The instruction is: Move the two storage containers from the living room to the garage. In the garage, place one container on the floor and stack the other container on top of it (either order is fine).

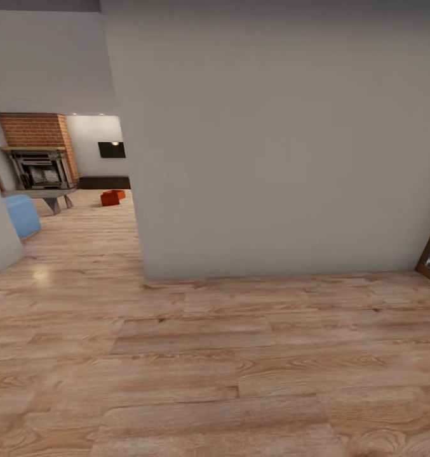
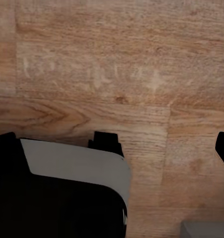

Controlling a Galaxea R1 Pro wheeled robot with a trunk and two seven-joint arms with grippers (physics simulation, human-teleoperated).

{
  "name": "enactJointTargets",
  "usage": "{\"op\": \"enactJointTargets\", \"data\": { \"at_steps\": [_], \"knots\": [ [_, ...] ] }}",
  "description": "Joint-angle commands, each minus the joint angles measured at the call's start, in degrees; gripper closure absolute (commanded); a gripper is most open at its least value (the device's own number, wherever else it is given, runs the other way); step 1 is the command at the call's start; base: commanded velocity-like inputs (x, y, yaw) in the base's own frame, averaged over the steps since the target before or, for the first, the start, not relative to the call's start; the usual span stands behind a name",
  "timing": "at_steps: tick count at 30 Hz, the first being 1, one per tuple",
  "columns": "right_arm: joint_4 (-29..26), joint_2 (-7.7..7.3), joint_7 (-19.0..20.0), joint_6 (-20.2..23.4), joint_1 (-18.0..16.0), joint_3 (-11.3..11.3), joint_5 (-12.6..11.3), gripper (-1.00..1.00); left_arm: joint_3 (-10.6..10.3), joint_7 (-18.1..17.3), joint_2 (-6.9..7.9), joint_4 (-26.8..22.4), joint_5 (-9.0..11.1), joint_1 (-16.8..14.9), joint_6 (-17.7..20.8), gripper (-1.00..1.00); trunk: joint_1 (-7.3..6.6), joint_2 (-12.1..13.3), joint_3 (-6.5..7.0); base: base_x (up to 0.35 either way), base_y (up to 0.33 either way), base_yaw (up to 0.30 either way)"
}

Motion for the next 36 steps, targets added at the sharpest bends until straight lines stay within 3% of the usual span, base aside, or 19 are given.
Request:
{"op": "enactJointTargets", "data": {
  "at_steps": [1,14,36],
  "knots": [
    [0.2,0.04,-0.1,-0.3,-0.1,0.4,0.2,-1.0,0.1,0.0,-0.01,0.0,0.1,0.0,-0.1,-1.0,0.03,0.0,-0.05,0.322,0.0,0.0],
    [0.1,-0.06,-0.4,-1.1,-0.1,-1.3,0.0,-1.0,0.1,0.0,0.04,0.0,0.0,0.0,0.0,-1.0,0.03,0.0,-0.05,0.322,0.0,0.014],
    [0.1,-0.05,-0.5,-1.2,-0.1,-1.4,-0.1,-1.0,0.0,0.0,0.16,0.0,-0.1,0.0,0.0,-1.0,0.03,0.0,-0.05,0.322,0.0,0.263]
  ]
}}
